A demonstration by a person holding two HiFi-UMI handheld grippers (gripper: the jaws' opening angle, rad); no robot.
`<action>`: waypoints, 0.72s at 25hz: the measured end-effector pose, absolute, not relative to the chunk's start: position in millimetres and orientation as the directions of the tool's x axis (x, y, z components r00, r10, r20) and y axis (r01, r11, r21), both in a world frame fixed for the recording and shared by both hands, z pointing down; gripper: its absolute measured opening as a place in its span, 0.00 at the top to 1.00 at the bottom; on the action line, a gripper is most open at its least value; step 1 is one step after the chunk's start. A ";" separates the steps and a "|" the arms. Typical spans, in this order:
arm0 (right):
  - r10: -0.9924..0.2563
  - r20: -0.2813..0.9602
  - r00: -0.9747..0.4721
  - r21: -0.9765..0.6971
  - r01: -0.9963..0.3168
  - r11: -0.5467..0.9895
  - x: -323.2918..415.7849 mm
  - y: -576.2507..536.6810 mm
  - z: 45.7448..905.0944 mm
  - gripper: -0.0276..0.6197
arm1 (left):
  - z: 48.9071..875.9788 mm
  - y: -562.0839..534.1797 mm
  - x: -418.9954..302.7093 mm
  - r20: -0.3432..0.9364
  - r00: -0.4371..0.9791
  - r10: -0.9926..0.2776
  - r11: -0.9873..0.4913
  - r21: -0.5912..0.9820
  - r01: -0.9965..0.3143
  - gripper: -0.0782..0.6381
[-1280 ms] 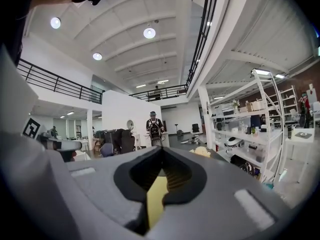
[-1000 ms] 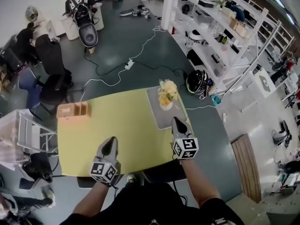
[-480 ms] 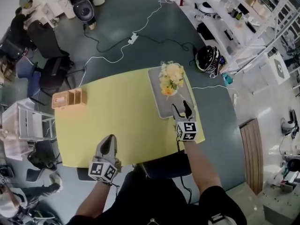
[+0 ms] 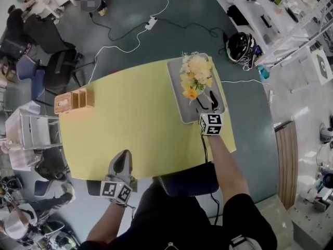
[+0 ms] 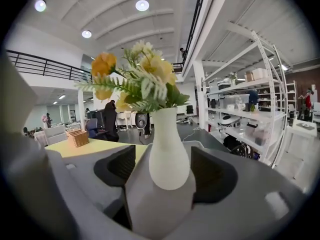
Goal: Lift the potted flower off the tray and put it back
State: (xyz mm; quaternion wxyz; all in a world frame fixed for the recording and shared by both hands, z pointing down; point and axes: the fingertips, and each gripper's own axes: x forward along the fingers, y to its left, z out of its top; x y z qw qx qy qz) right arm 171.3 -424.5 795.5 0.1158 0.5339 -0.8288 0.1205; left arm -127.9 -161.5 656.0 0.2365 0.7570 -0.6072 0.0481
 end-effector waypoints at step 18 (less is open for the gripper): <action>-0.864 0.279 -0.418 0.015 -0.898 0.439 146.0 -500.7 798.4 0.42 | 689.1 -152.8 -130.2 0.434 0.225 -0.873 -0.104 0.284 -0.953 0.88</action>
